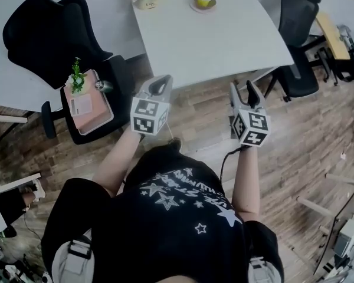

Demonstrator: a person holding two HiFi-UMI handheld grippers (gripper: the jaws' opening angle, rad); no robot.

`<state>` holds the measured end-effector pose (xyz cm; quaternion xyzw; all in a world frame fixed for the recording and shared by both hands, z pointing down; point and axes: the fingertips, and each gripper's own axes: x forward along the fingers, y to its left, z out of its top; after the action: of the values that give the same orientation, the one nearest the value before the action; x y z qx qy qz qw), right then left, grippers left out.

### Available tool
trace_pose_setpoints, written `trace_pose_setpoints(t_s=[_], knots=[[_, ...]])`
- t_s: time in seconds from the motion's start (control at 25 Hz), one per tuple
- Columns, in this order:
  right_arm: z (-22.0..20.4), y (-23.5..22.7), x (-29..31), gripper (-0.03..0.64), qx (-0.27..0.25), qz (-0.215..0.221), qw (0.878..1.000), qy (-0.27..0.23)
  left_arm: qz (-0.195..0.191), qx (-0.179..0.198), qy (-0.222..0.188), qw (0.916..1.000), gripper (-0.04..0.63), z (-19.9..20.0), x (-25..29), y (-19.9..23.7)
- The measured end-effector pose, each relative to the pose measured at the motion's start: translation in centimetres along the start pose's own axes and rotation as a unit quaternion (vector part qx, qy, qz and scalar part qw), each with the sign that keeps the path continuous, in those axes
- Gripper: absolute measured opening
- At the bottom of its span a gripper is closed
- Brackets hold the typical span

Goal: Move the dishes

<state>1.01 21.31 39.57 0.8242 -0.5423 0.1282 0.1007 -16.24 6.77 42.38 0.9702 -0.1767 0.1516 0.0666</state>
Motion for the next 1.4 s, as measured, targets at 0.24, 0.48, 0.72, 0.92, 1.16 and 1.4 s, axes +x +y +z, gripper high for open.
trace_pose_setpoints(t_s=[0.24, 0.48, 0.72, 0.92, 1.16, 1.4], knots=[[0.8, -0.8, 5.4, 0.233, 0.002, 0.011, 1.000, 0.010, 0.014, -0.014, 0.008, 0.9998, 0.011, 0.6, 2.9, 3.4], [2.6, -2.5, 10.5, 0.235, -0.002, 0.034, 0.999, 0.004, 0.043, -0.030, 0.006, 0.9986, 0.011, 1.4, 5.7, 5.7], [4.8, -4.5, 17.3, 0.235, -0.012, 0.080, 0.997, -0.007, 0.086, -0.032, 0.000, 0.9958, 0.011, 3.1, 9.7, 7.5], [6.7, -7.0, 24.0, 0.233, -0.018, 0.134, 0.991, -0.006, 0.137, -0.041, 0.010, 0.9897, 0.011, 4.3, 14.2, 8.7], [8.6, -10.2, 31.7, 0.235, -0.030, 0.200, 0.979, 0.015, 0.205, -0.056, 0.016, 0.9771, 0.011, 6.4, 18.9, 9.4], [10.1, -11.3, 38.2, 0.235, -0.053, 0.266, 0.962, 0.033, 0.268, -0.059, 0.020, 0.9614, 0.011, 8.4, 22.0, 10.6]])
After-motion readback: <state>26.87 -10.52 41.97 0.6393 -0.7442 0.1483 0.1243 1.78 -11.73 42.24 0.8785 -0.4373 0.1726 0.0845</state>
